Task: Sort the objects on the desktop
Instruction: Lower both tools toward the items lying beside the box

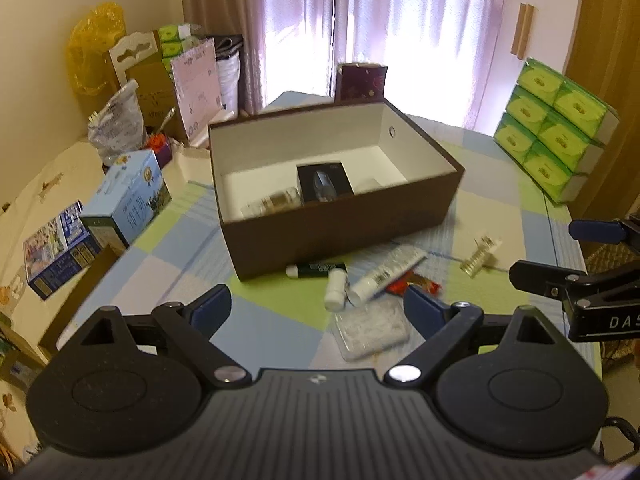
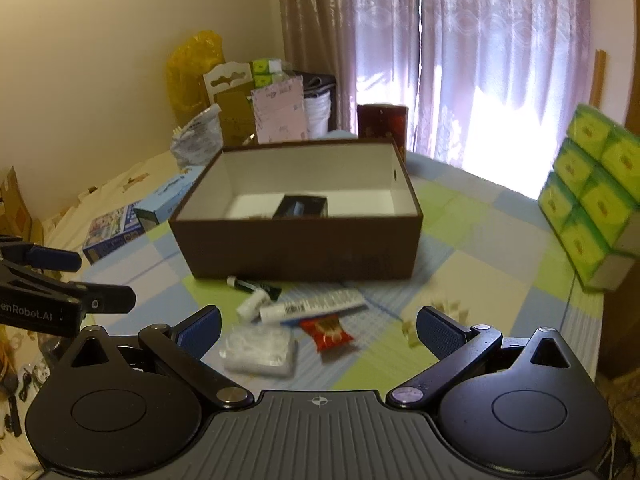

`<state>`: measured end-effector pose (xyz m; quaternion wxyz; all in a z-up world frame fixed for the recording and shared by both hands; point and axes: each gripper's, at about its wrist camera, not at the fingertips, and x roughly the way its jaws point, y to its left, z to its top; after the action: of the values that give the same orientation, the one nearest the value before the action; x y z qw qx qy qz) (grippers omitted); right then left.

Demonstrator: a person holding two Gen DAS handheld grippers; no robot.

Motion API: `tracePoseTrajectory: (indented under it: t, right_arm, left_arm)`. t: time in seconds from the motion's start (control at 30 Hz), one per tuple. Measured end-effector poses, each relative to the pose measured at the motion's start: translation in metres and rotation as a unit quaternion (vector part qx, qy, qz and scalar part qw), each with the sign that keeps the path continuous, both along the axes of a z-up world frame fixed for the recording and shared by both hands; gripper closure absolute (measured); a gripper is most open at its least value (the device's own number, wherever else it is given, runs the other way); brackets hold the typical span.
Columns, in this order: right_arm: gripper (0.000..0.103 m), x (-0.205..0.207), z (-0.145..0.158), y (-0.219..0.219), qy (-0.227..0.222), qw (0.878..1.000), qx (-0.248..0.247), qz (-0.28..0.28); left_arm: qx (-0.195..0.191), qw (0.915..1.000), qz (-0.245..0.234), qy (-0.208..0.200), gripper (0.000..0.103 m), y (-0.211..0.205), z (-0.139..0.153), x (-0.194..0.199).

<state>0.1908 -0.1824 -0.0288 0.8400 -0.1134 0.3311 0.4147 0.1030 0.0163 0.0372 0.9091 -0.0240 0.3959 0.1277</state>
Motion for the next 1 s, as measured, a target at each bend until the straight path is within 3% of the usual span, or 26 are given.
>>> tracePoseTrajectory:
  t: [0.5, 1.0]
  right_arm:
    - [0.002, -0.011, -0.046, -0.028, 0.035, 0.998, -0.042, -0.021]
    - [0.002, 0.002, -0.076, -0.037, 0.066, 0.993, -0.069, -0.071]
  left_arm:
    - [-0.044, 0.9965, -0.015, 0.070, 0.012, -0.020, -0.063, -0.025]
    - [-0.057, 0.9928, -0.034, 0.100, 0.012, -0.021, -0.089, -0.001]
